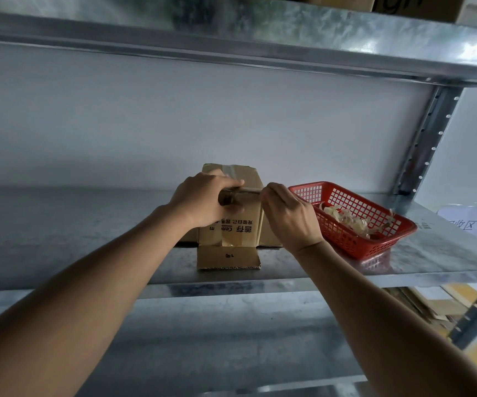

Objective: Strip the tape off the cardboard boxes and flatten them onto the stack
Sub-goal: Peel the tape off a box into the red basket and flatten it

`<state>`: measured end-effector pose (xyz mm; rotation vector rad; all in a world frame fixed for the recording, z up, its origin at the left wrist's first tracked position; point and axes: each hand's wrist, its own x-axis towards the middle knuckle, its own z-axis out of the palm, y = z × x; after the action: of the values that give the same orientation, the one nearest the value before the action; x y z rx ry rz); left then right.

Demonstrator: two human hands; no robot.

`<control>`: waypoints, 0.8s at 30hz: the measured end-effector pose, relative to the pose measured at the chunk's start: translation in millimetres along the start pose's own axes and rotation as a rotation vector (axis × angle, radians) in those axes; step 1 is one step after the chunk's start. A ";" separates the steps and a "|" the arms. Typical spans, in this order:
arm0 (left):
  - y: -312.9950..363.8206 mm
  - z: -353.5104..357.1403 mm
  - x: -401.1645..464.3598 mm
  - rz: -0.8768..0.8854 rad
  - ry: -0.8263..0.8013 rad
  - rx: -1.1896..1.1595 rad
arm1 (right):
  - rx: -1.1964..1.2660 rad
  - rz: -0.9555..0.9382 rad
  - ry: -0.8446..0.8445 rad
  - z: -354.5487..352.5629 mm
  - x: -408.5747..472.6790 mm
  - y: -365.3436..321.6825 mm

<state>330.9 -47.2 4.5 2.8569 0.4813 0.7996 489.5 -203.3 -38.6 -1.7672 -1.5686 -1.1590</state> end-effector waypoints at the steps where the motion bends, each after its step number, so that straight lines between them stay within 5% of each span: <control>1: 0.0 0.8 -1.6 -0.001 0.001 -0.001 | 0.022 0.028 -0.009 -0.8 1.5 -2.0; 13: 11.8 5.1 6.6 0.061 0.064 0.087 | 0.222 0.459 -0.226 -9.9 30.5 -10.2; 24: 13.3 17.1 10.4 0.168 0.131 0.114 | 0.549 0.701 0.007 -7.0 2.6 -17.2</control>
<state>351.8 -56.9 -2.2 2.9941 0.3146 1.0245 471.0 -204.0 -35.7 -1.6920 -0.9780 -0.3511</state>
